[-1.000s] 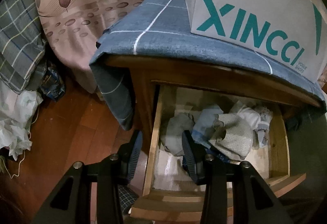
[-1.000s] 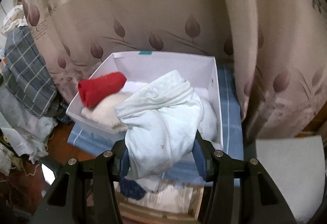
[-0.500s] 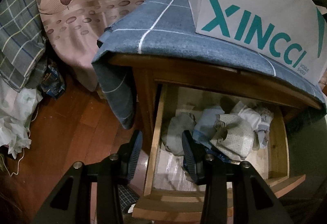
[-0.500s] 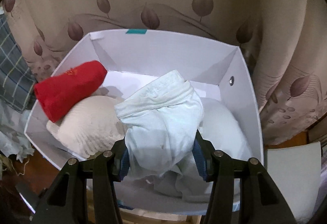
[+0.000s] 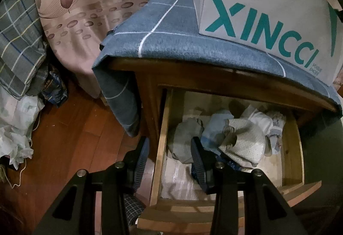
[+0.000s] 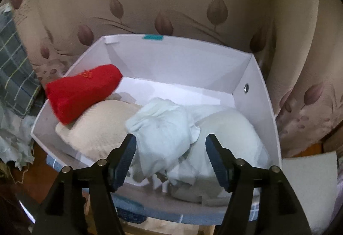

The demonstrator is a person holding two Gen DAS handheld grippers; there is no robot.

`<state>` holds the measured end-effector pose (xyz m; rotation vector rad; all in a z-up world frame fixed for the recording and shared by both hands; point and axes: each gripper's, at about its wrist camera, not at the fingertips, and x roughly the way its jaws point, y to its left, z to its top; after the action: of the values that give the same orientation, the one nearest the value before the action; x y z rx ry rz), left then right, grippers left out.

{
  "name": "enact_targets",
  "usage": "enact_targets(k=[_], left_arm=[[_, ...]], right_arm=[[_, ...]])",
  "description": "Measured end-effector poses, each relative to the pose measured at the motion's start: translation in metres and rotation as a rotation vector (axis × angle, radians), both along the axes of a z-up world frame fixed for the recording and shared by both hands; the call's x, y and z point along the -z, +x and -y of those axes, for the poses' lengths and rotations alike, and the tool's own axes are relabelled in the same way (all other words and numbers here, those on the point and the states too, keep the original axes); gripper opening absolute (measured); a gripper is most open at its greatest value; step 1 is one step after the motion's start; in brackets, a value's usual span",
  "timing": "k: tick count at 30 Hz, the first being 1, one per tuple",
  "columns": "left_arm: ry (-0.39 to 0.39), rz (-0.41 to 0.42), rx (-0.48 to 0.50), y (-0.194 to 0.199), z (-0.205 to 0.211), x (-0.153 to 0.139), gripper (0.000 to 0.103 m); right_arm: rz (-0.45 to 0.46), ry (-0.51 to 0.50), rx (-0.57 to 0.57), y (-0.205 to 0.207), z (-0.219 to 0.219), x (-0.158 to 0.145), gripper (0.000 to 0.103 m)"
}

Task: Take underwear out of drawer
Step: 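Open the right tool to release the white garment in the box, then move the right tool down into the drawer toward the grey hexagon-print garment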

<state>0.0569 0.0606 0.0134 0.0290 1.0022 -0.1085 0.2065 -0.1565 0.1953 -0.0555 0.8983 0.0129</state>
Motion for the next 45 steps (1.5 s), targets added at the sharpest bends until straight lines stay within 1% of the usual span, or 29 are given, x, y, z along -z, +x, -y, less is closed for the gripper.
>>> enact_targets(k=[3,6,11,15,17,21,26,30,31,35,38,41,43,45], left_arm=[[0.010,-0.004,0.004,0.000,0.001,0.002,0.041],[0.011,-0.006,0.003,0.001,0.001,0.002,0.041],[0.006,-0.010,-0.010,0.001,-0.003,0.003,0.041],[0.011,-0.011,-0.022,0.001,-0.006,0.003,0.041],[0.012,-0.015,-0.028,0.001,-0.007,0.003,0.041],[0.008,-0.016,-0.045,0.002,-0.012,0.003,0.041],[-0.008,0.010,-0.073,0.001,-0.019,-0.003,0.042],[-0.031,0.003,-0.105,0.003,-0.028,-0.004,0.047],[-0.037,0.002,-0.114,0.003,-0.031,-0.004,0.047],[-0.061,-0.002,-0.144,0.003,-0.041,-0.005,0.049],[-0.069,-0.014,-0.152,0.004,-0.044,-0.003,0.049],[-0.067,-0.019,-0.155,0.004,-0.046,-0.002,0.049],[-0.071,-0.025,-0.153,0.004,-0.046,-0.002,0.050],[-0.081,-0.033,-0.152,0.006,-0.048,0.000,0.053]], right_arm=[[0.029,-0.006,-0.033,-0.019,0.001,-0.010,0.064],[0.042,0.021,-0.065,-0.044,0.008,-0.017,0.064],[0.035,-0.019,-0.142,-0.093,0.008,-0.017,0.065],[0.002,-0.034,-0.194,-0.127,0.006,-0.002,0.067],[-0.031,-0.035,-0.217,-0.139,0.005,0.011,0.068],[-0.116,-0.046,-0.283,-0.153,-0.004,0.046,0.068],[-0.220,-0.074,-0.340,-0.155,-0.021,0.094,0.069],[-0.284,-0.098,-0.409,-0.144,-0.036,0.129,0.069],[-0.303,-0.108,-0.425,-0.140,-0.039,0.137,0.071],[-0.373,-0.180,-0.498,-0.125,-0.052,0.172,0.072],[-0.381,-0.239,-0.545,-0.112,-0.061,0.191,0.072],[-0.402,-0.252,-0.588,-0.099,-0.067,0.207,0.074],[-0.410,-0.282,-0.619,-0.095,-0.073,0.217,0.075],[-0.419,-0.319,-0.660,-0.091,-0.079,0.228,0.075]])
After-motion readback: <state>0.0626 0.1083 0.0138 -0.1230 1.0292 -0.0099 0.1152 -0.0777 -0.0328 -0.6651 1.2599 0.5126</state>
